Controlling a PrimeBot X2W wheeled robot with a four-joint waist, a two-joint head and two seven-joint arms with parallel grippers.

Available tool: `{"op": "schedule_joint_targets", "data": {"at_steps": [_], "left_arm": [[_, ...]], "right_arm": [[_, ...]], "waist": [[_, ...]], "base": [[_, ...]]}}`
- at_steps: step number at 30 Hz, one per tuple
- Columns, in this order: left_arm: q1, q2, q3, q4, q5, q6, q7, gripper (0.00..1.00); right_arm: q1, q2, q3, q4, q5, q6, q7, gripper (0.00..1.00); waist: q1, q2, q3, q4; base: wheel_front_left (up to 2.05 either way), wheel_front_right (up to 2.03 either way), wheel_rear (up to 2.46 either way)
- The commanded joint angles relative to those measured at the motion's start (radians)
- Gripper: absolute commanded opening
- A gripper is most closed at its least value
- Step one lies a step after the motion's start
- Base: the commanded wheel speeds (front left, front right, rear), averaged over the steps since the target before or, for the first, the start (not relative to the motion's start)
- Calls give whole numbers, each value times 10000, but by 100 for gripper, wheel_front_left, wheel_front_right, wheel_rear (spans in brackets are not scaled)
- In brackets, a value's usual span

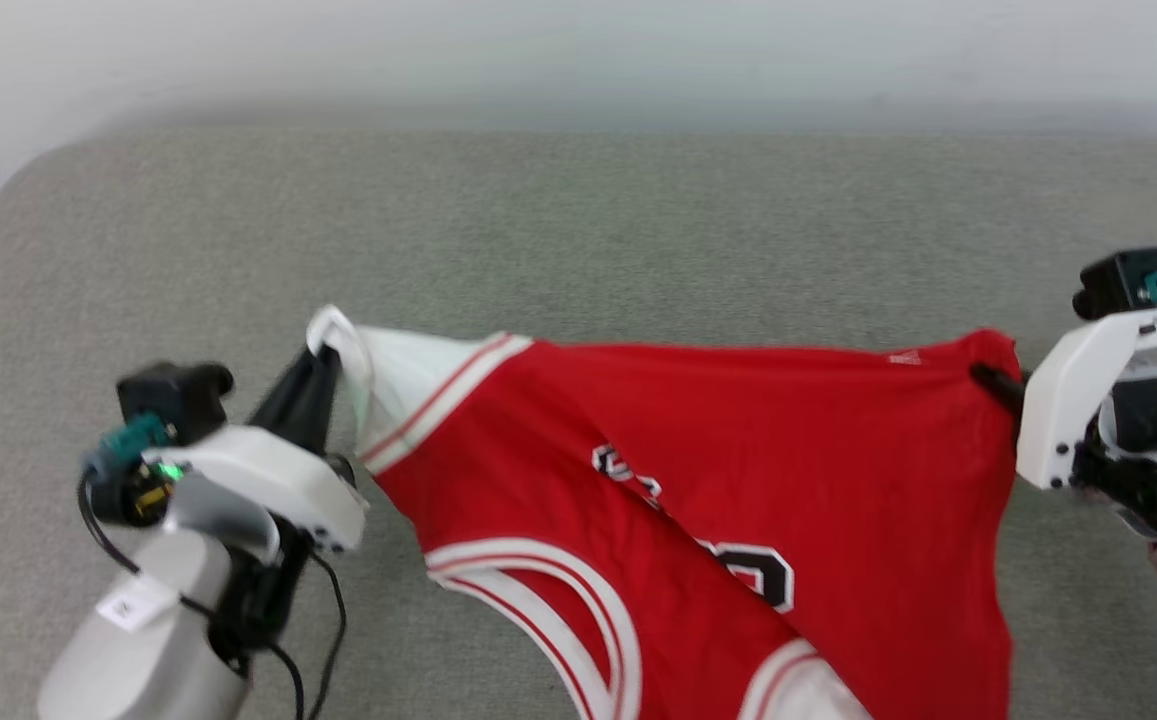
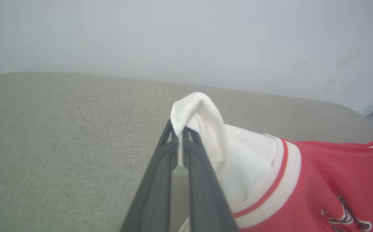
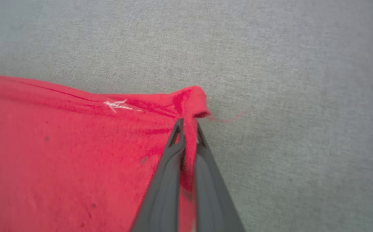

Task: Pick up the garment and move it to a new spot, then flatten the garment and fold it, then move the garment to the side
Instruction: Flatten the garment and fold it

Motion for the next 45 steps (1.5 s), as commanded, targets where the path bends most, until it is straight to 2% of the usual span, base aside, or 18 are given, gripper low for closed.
{"op": "schedule_joint_targets", "data": {"at_steps": [1,7,13,22,26,33,39,45], "left_arm": [[-563,184,127,248,87,-112,84,0],[-2662,387,358,1608,20,-563,459,0],[-5060,267,371,3174,262,-816,541,0],[-8404,246,422,5010,836,-766,-32,0],[-9761,345,282,5423,1250,-853,-443,0],[-11877,575,311,5955,1473,-990,-472,0],[-12566,518,253,6445,1484,-1176,-615,0],[-12334,260,250,7118,1232,-1483,-733,0]], "right_arm": [[-351,175,-159,165,-187,-18,-233,0],[-1502,563,-752,630,-935,-19,-1207,0],[-3070,808,-1188,1232,-1481,-21,-2185,0],[-5868,977,-1898,2210,-2333,-26,-3607,0],[-7075,1032,-2062,2464,-2605,-32,-4054,0],[-9091,1023,-2085,2740,-2998,-32,-4365,0],[-9966,1226,-1717,3161,-3044,-32,-4706,0],[-10187,1437,-1196,3735,-2868,-23,-4811,0]], "waist": [[-1,0,-263,-367],[-1,0,-267,-662],[-1,0,-156,-836],[-1,0,363,-804],[-1,0,883,-777],[-1,0,2338,-771],[-1,0,3389,-723],[-1,0,3993,-609]], "base": [[0,0,0],[0,0,0],[0,0,0],[0,0,0],[0,0,0],[0,0,0],[0,0,0],[0,0,0]]}}
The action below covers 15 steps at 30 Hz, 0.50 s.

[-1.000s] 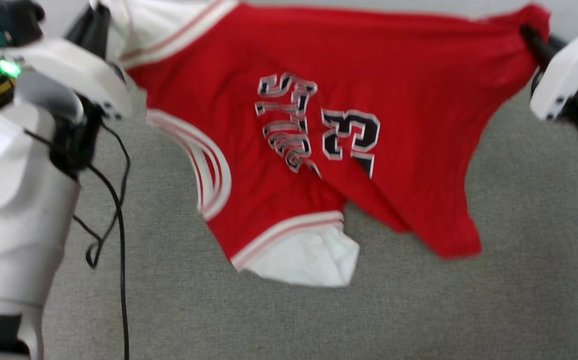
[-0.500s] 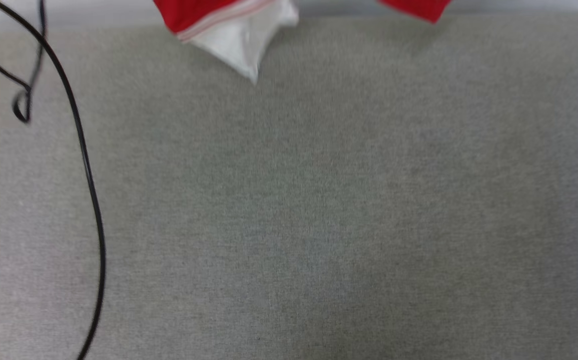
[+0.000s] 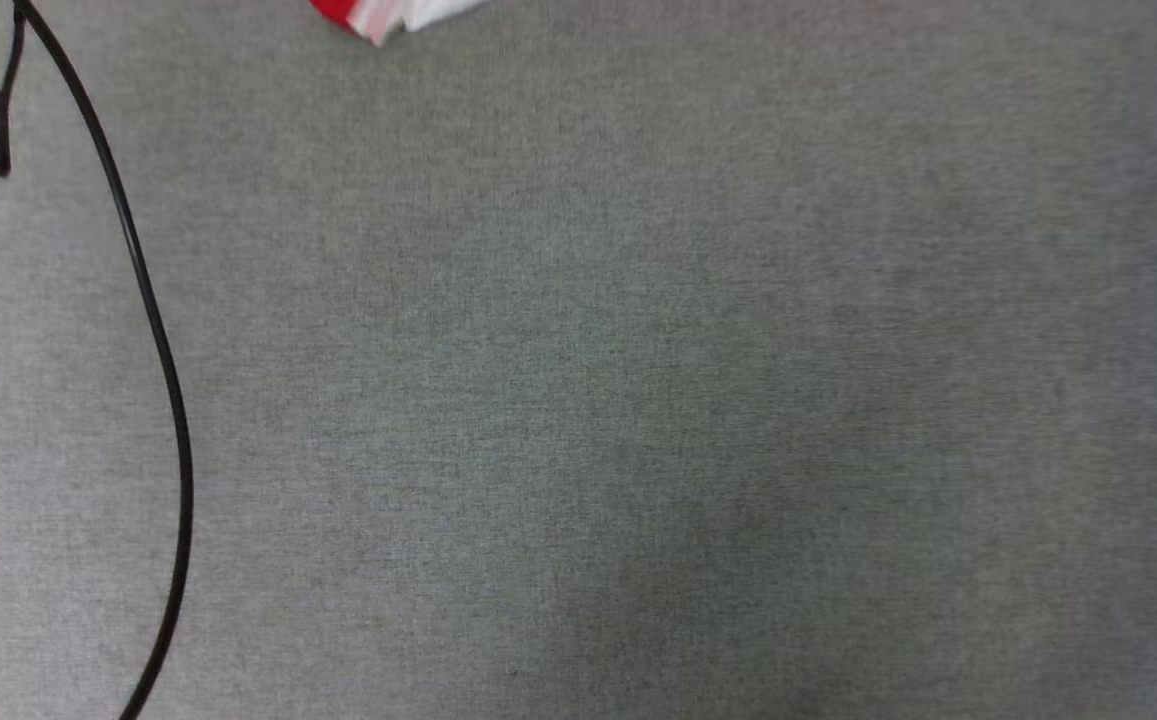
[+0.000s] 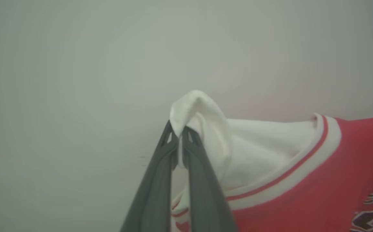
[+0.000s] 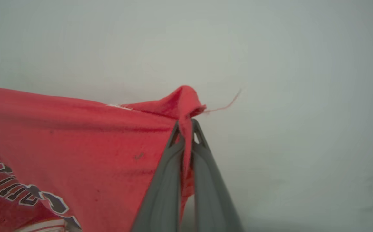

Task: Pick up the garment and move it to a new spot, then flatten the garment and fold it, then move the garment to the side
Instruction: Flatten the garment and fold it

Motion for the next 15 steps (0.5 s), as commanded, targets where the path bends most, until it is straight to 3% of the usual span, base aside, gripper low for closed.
{"op": "schedule_joint_targets", "data": {"at_steps": [1,9,15], "left_arm": [[228,13,5,168,-36,-55,-71,0],[1190,-350,4,904,-799,-617,66,0],[3200,-600,-161,912,-1634,-752,-73,0]], "right_arm": [[-53,-10,99,160,98,-28,-54,0],[859,-75,1234,299,897,-25,190,0],[2980,-125,2273,-110,2047,-25,149,0]], "waist": [[-2,0,242,78],[-2,0,500,185],[-2,0,-100,135]], "base": [[0,0,0],[0,0,0],[0,0,0]]}}
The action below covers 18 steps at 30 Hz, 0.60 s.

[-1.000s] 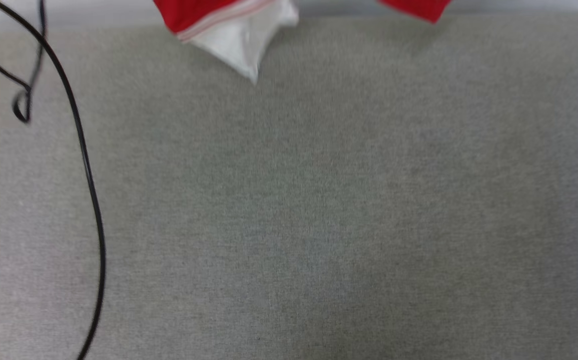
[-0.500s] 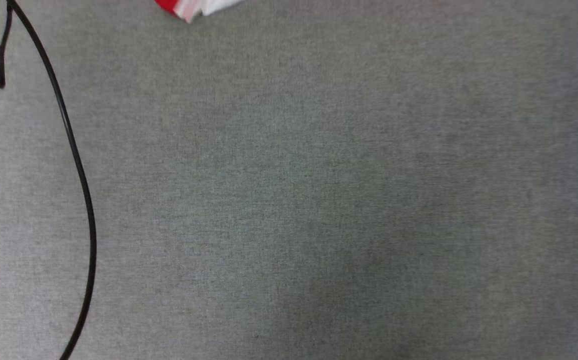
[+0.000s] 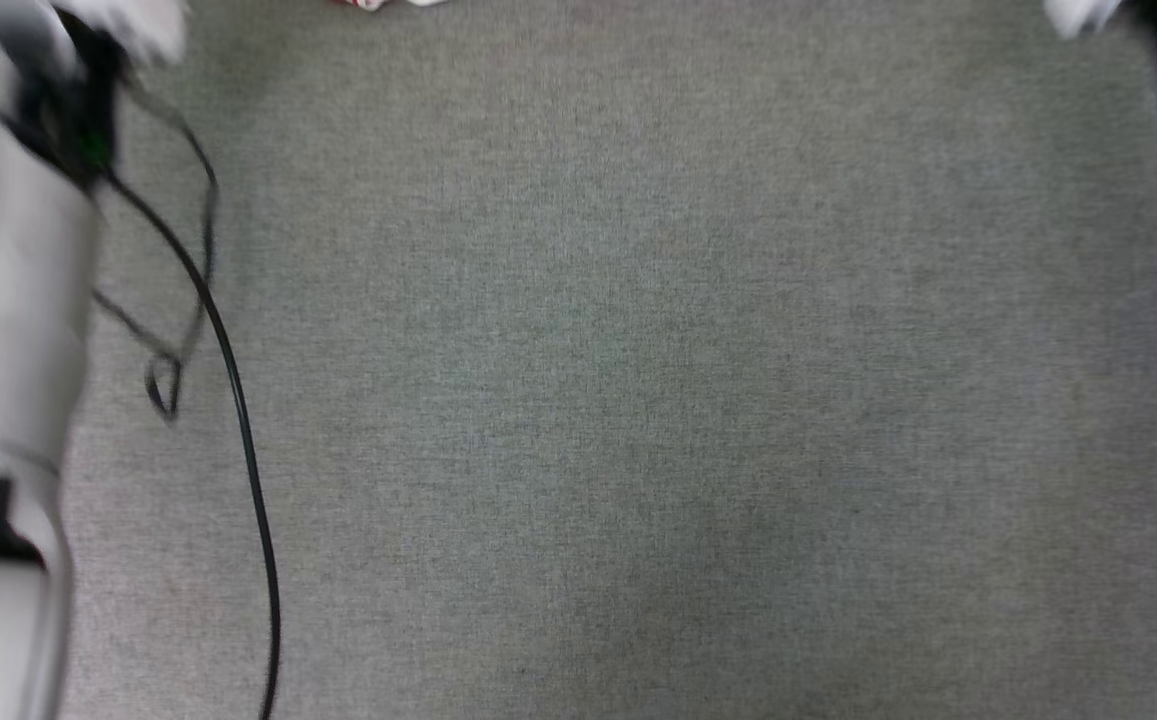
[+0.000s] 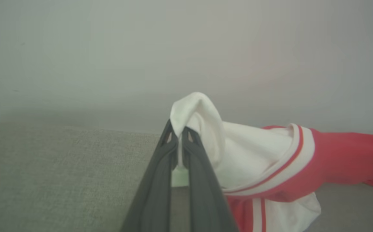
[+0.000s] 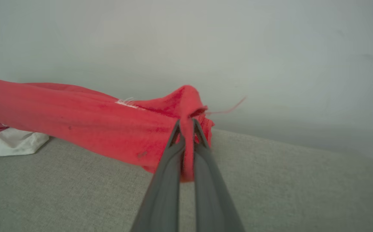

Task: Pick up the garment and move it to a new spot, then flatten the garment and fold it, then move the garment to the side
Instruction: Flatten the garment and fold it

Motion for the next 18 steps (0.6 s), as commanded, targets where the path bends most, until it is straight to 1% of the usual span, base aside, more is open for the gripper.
{"op": "schedule_joint_targets", "data": {"at_steps": [1,3,4,5,11,15,18], "left_arm": [[568,-8,-143,-201,-175,-13,-67,0],[1491,74,-357,-544,-526,-16,-106,0],[1491,74,-357,-544,-526,-16,-106,0],[1952,98,-452,-699,-711,-17,-108,0],[4243,490,-868,-1583,-1426,-9,-368,0],[5472,755,-949,-2028,-1680,-7,-536,0],[6359,920,-772,-2269,-1759,2,-630,0]], "right_arm": [[526,-82,137,-108,287,-21,-74,0],[1317,-122,390,-233,632,-20,-136,0],[1317,-122,390,-233,632,-20,-136,0],[1690,-170,468,-306,809,-20,-196,0],[3744,-510,838,-701,1672,-22,-552,0],[4913,-688,952,-957,2109,-22,-809,0],[5677,-863,1020,-1161,2334,-22,-946,0]], "waist": [[-1,0,-358,-27],[-1,0,-653,-43],[-1,0,-653,-43],[-1,0,-803,-20],[-1,0,-1774,-19],[-1,0,-2459,-70],[-1,0,-2927,-99]], "base": [[0,0,0],[0,0,0],[0,0,0],[0,0,0],[0,0,0],[0,0,0],[0,0,0]]}}
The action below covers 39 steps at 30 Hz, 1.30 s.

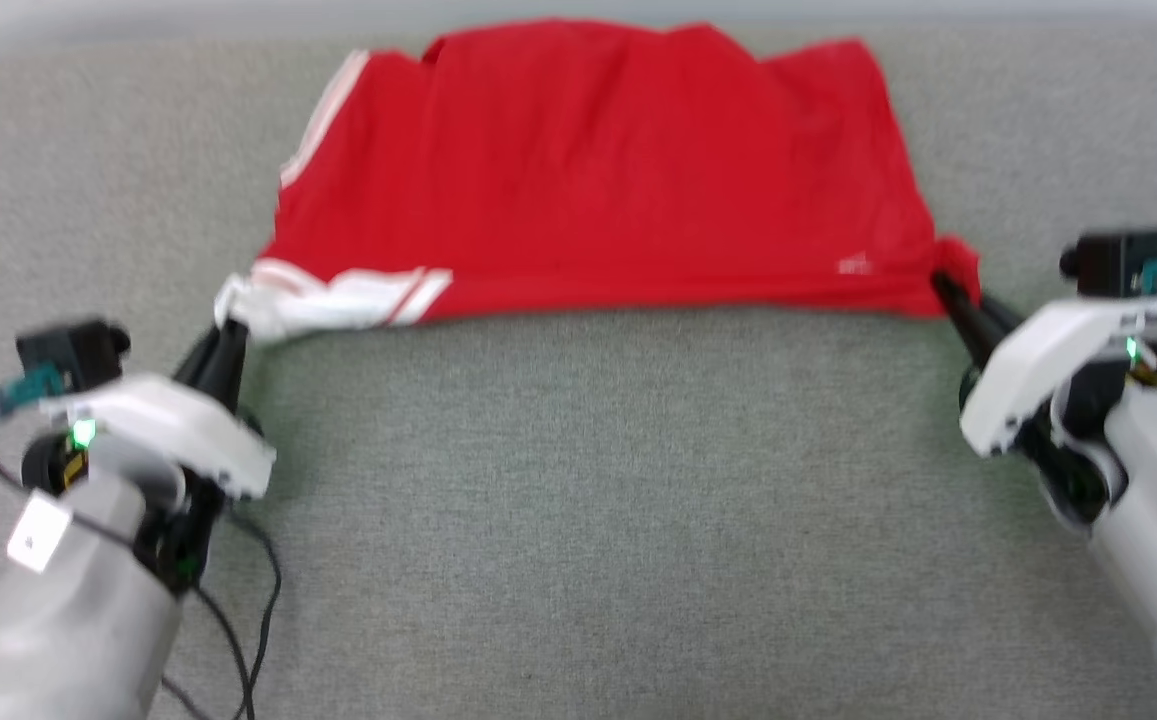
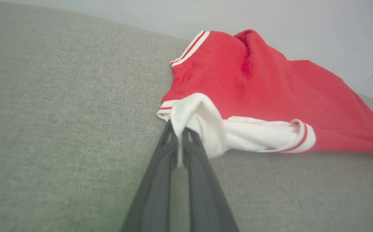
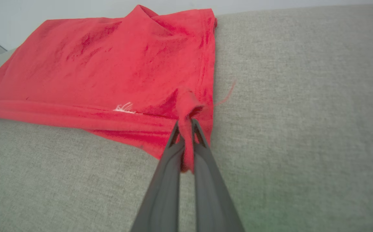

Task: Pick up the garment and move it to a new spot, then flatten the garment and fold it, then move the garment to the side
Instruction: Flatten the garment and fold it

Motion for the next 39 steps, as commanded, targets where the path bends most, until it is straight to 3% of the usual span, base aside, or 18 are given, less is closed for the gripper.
{"op": "schedule_joint_targets", "data": {"at_steps": [1,10,22,34,39], "left_arm": [[544,198,177,-98,-99,76,-106,0],[4011,425,632,-1871,-162,650,-155,0],[7645,1032,748,-4634,-463,2016,104,0],[9511,1575,1151,-7008,-1034,3257,715,0],[8945,1517,935,-7503,-852,3312,971,0]], "right_arm": [[486,-269,10,-62,113,-23,-95,0],[3449,-674,-252,-825,366,-35,-610,0],[6867,-800,-1508,-2245,-540,-59,-615,0],[10136,341,-4453,-5020,-2507,-68,949,0],[10228,958,-5328,-6279,-3328,-60,1910,0]], "waist": [[2,0,-591,-50],[2,0,-2291,114],[2,0,-3445,125],[2,0,-3655,220],[2,0,-3613,199]], "base": [[0,0,0],[0,0,0],[0,0,0],[0,0,0],[0,0,0]]}}
